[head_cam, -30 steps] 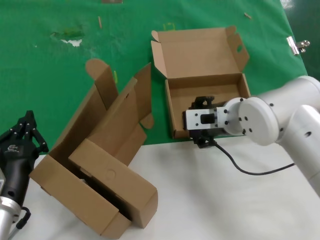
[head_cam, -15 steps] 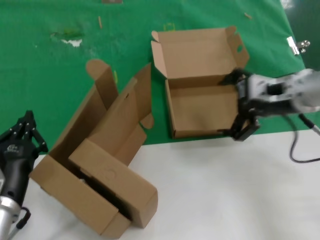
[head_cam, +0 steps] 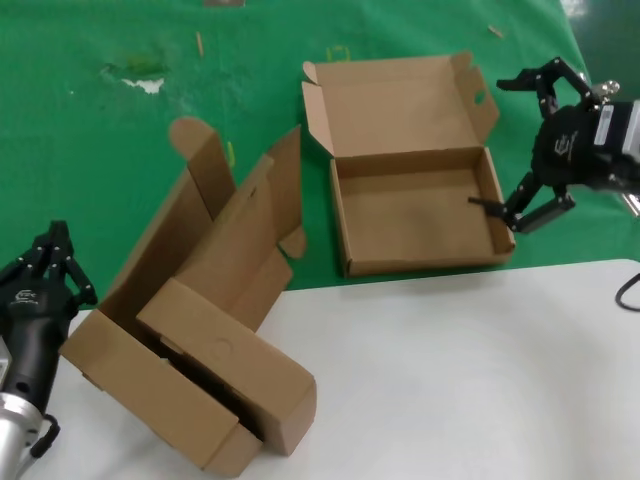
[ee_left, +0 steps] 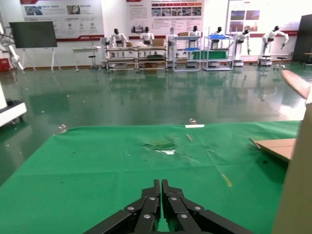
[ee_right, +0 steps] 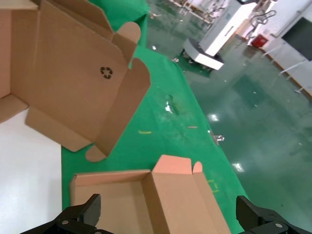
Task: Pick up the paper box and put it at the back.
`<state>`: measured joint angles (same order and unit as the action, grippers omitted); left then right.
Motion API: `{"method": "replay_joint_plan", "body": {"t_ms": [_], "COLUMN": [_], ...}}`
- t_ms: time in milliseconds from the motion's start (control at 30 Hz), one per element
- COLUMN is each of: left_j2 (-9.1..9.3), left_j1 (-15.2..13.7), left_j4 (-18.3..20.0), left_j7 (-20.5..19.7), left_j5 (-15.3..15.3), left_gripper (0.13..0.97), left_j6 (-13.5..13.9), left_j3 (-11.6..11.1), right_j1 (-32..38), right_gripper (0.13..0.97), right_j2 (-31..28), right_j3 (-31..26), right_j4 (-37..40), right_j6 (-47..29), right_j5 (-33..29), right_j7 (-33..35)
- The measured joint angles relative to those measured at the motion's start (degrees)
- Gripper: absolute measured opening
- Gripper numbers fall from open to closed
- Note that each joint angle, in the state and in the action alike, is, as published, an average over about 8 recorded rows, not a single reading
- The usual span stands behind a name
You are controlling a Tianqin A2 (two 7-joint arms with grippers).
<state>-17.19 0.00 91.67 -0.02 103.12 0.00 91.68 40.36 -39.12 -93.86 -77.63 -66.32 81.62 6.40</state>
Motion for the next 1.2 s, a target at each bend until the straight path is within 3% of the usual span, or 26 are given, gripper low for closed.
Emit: {"method": "replay_joint_plan", "body": {"t_ms": [267,567,833,967,1200], "left_j2": [0.00,0.00,0.00,0.00,0.00], "left_j1": [0.00,0.00,0.00,0.00,0.00], "left_j4": [0.00,0.00,0.00,0.00,0.00], "left_j7": [0.00,0.00,0.00,0.00,0.01], "left_j5": [0.00,0.00,0.01,0.01,0.01], "left_gripper": [0.185,0.297,0.473,0.473,0.663], "left_j6": [0.00,0.00,0.00,0.00,0.00], "left_j3": [0.00,0.00,0.00,0.00,0.00], "right_j1": [-3.83,-8.81,-13.26,-15.53,-19.43], "right_gripper": [0.959,0.966,0.966,0.966,0.966], "right_j2": [2.16,4.85,7.26,8.49,10.60], "right_j3": [0.05,0.34,0.60,0.73,0.96], "right_j4": [-1.41,-3.13,-4.67,-5.45,-6.80], "right_j6": [6.41,14.58,21.85,25.56,32.01], "right_j5": [1.89,4.57,6.96,8.18,10.28], "right_j7": [-0.83,-1.59,-2.27,-2.61,-3.21]}}
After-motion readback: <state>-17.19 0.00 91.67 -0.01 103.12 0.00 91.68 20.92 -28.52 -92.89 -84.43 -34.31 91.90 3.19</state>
